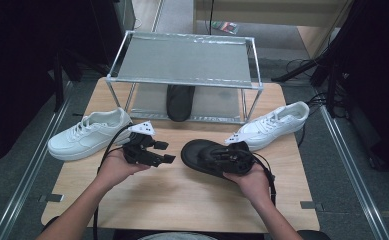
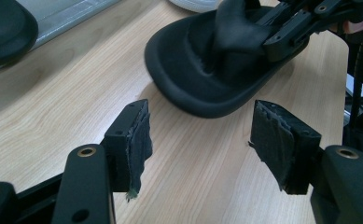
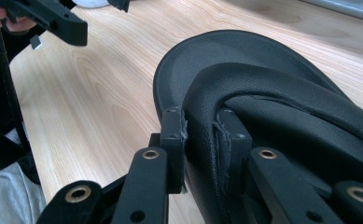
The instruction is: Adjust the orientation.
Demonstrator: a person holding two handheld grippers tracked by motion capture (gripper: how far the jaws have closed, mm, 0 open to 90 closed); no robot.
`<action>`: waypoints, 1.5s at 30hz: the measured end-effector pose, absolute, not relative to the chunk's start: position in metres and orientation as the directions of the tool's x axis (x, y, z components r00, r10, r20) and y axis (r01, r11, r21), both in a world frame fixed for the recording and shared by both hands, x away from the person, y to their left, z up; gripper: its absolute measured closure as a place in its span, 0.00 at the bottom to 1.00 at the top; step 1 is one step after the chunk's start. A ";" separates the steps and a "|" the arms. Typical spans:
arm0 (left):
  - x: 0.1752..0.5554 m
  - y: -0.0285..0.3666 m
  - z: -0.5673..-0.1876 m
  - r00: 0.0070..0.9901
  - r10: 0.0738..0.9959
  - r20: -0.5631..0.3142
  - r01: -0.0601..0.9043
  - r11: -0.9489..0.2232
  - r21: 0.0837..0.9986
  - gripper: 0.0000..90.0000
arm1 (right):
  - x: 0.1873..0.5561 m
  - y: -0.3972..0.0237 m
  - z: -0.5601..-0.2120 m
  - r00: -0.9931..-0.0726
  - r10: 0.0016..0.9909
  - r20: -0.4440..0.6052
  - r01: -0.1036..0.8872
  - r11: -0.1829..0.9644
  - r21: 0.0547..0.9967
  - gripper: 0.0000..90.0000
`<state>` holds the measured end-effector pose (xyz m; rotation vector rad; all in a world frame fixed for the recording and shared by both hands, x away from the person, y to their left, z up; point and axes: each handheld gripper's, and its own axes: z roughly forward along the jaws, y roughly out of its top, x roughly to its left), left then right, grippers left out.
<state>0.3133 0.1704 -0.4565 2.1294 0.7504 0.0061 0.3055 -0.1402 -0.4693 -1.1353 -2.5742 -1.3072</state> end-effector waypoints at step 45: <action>0.305 0.172 -0.470 0.812 0.525 -0.256 0.523 -0.456 0.720 0.47 | 0.329 -0.079 -0.491 -0.757 0.573 0.314 0.583 0.375 0.721 0.72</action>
